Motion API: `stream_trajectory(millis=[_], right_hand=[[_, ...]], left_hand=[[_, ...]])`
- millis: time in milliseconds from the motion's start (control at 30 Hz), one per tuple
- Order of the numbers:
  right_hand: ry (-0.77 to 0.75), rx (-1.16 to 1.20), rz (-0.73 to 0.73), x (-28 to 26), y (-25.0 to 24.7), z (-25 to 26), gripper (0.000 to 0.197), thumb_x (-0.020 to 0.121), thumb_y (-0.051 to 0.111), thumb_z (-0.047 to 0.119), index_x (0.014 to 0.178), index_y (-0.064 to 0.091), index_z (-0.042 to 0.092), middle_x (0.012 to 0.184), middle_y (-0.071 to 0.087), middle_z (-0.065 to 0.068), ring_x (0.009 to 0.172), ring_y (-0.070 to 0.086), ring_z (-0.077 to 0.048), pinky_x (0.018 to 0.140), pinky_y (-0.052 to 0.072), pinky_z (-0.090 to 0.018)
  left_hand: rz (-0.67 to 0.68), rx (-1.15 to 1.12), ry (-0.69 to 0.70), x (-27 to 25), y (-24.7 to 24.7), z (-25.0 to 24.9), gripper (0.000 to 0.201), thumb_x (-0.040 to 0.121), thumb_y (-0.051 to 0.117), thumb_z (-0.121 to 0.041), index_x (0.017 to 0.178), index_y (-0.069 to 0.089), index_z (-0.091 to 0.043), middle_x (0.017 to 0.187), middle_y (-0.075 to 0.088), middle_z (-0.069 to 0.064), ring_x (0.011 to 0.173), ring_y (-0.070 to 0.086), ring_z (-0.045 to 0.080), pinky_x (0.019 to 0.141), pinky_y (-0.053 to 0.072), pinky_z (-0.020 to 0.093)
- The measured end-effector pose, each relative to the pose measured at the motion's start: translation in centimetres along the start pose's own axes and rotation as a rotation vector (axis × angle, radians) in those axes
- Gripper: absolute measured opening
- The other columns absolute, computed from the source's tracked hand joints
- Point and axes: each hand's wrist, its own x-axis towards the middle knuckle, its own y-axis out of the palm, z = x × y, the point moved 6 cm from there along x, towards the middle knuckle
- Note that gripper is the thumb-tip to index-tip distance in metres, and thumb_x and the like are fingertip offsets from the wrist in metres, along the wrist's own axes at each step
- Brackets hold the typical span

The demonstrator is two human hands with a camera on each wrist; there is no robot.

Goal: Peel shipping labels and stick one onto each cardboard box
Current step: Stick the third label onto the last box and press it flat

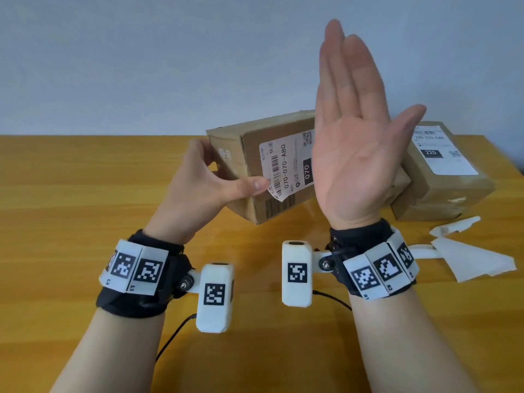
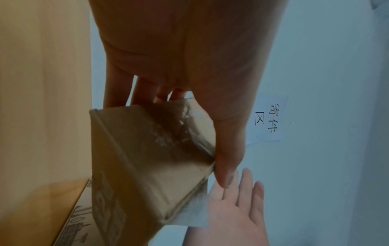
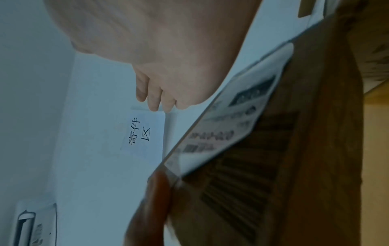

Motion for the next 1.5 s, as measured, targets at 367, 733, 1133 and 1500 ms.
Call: stream_trajectory(millis=[367, 733, 1133, 1500], right_hand=[[0.057, -0.034, -0.089, -0.6, 1.2, -0.9, 0.099, 0.103, 0.033, 0.061, 0.154, 0.007, -0.020, 0.163, 0.010, -0.044, 0.158, 0.008, -0.051, 0.131, 0.004, -0.058], [0.031, -0.074, -0.257, -1.0, -2.1, -1.1, 0.098, 0.101, 0.037, 0.065, 0.157, 0.015, -0.013, 0.167, 0.016, -0.035, 0.159, 0.013, -0.043, 0.131, 0.006, -0.054], [0.028, -0.193, -0.191, -0.7, -2.8, -1.4, 0.058, 0.110, 0.035, 0.015, 0.156, 0.013, -0.015, 0.164, 0.019, -0.039, 0.158, 0.016, -0.047, 0.131, 0.014, -0.052], [0.046, -0.084, 0.044, -0.8, 0.6, -0.7, 0.069, 0.095, 0.037, -0.009, 0.155, 0.002, -0.010, 0.164, 0.015, -0.036, 0.156, 0.018, -0.050, 0.129, 0.017, -0.060]], left_hand=[[-0.004, -0.063, -0.017, 0.1, 0.6, 0.6, 0.093, 0.049, 0.093, -0.047, 0.125, 0.055, -0.009, 0.124, 0.073, 0.007, 0.115, 0.072, 0.018, 0.098, 0.060, 0.043], [0.049, -0.104, 0.009, 0.1, 0.0, 0.5, 0.096, 0.048, 0.094, -0.038, 0.127, 0.054, -0.002, 0.126, 0.072, 0.015, 0.116, 0.073, 0.031, 0.097, 0.059, 0.061], [0.074, -0.160, -0.007, -0.3, 1.0, 0.9, 0.101, 0.054, 0.094, -0.032, 0.141, 0.042, -0.025, 0.125, 0.072, 0.007, 0.114, 0.074, 0.024, 0.094, 0.063, 0.047], [0.018, -0.175, 0.004, -0.2, 0.6, 1.0, 0.079, 0.055, 0.092, -0.029, 0.119, 0.047, -0.034, 0.121, 0.070, 0.014, 0.104, 0.077, 0.028, 0.089, 0.063, 0.058]])
